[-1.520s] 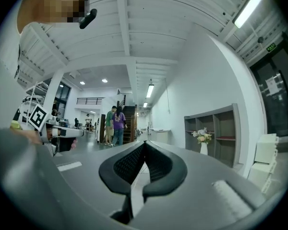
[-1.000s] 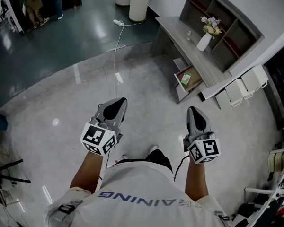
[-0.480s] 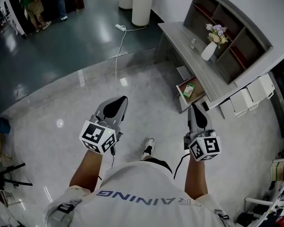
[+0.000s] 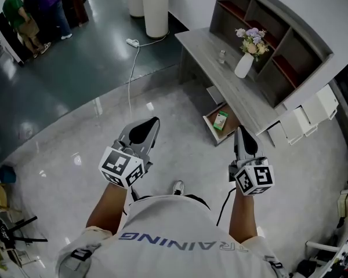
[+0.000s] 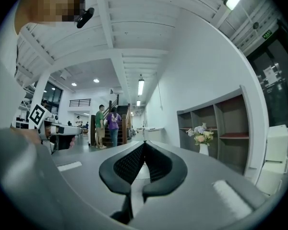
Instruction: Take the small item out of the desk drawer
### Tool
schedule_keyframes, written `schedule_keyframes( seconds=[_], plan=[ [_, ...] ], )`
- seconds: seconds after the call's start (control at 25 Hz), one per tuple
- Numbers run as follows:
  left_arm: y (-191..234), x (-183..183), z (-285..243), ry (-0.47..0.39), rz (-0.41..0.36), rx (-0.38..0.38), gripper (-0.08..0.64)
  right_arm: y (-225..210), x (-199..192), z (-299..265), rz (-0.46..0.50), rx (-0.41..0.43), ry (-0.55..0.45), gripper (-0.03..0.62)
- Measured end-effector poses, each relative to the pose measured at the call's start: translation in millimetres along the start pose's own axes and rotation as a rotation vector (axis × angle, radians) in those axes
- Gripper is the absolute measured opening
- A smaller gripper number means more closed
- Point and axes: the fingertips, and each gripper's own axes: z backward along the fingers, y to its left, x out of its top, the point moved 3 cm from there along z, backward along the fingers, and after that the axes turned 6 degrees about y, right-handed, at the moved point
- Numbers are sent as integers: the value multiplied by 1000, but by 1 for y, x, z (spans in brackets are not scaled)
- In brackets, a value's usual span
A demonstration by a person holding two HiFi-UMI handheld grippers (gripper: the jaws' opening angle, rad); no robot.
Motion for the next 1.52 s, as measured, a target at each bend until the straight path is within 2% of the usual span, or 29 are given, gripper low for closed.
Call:
schedule_keyframes(
  seconds=[0.16,0.4,0.56,0.72,1.0,1.12,1.32,1.52],
  plan=[
    [4,-2,-45,38,-6,-22,-3,-41,-13,-27,-45,-35,30,15],
    [26,0,-110,73,-4,-71,-3,-77,-24,-63,-77,-79,64,15],
    [40,0,-160,94,-20,-173,-3,-98,-24,-83,-98,-169,70,15],
    [66,-3,-213,113,-20,-302,-2,-105,-23,-104,-96,-294,86,14],
    [117,1,-281,134,-77,-505,-3,-95,-20,-149,-124,-498,80,15],
    [129,4,-305,123,-69,-571,-3,-92,-24,-161,-129,-569,94,15],
    [126,-6,-332,149,-67,-673,-3,-93,-38,-159,-157,-674,120,15],
    [100,-23,-344,187,-69,-721,-3,-102,-56,-136,-174,-732,139,15]
  ],
)
